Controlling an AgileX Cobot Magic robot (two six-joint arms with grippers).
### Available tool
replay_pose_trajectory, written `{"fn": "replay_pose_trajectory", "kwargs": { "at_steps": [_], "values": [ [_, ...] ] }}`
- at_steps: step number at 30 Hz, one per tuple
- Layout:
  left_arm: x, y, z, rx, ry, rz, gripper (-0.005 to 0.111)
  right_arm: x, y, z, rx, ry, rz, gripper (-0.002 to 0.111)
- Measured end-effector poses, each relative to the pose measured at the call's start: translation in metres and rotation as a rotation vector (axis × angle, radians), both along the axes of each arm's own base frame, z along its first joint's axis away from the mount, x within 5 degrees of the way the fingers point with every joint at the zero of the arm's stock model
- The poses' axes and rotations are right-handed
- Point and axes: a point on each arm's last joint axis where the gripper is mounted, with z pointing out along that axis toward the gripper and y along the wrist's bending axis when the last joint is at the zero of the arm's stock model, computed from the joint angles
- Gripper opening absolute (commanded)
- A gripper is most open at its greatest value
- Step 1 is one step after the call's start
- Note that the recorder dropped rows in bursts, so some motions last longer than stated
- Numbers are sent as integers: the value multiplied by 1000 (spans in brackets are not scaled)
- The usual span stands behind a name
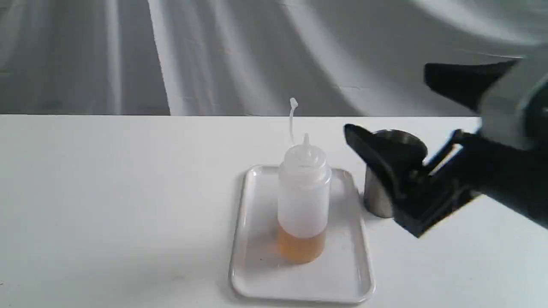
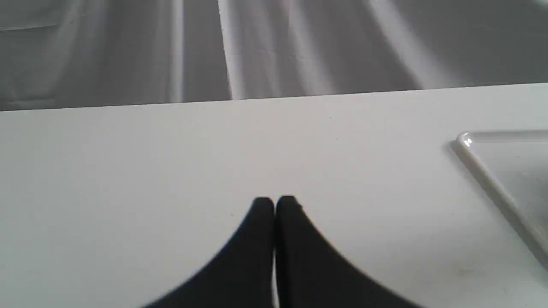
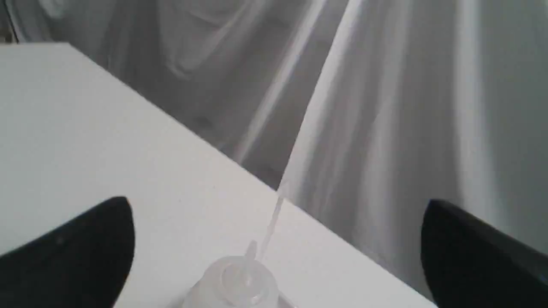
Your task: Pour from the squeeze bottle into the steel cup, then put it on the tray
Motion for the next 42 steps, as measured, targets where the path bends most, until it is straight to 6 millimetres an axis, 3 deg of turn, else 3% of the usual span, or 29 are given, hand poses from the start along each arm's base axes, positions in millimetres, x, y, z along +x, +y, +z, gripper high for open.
{"fn": "replay_pose_trajectory", "kwargs": {
  "at_steps": [4, 14, 16, 20, 25, 38, 42],
  "values": [
    [0, 0, 0, 0, 0, 0, 0, -40, -18, 17, 32, -40, -17, 78],
    [0, 0, 0, 0, 0, 0, 0, -111, -52, 33, 119, -27, -56, 6],
    [0, 0, 0, 0, 0, 0, 0, -120, -54, 34, 207, 4, -44, 0],
    [0, 0, 0, 0, 0, 0, 0, -132, -54, 30, 353, 114, -5, 0],
    [0, 0, 0, 0, 0, 0, 0, -137, -52, 24, 379, 203, 16, 0],
    [0, 0, 0, 0, 0, 0, 0, -136, -56, 22, 268, 149, -18, 0],
    [0, 0, 0, 0, 0, 0, 0, -138, -60, 10, 281, 123, -54, 0]
  ]
}}
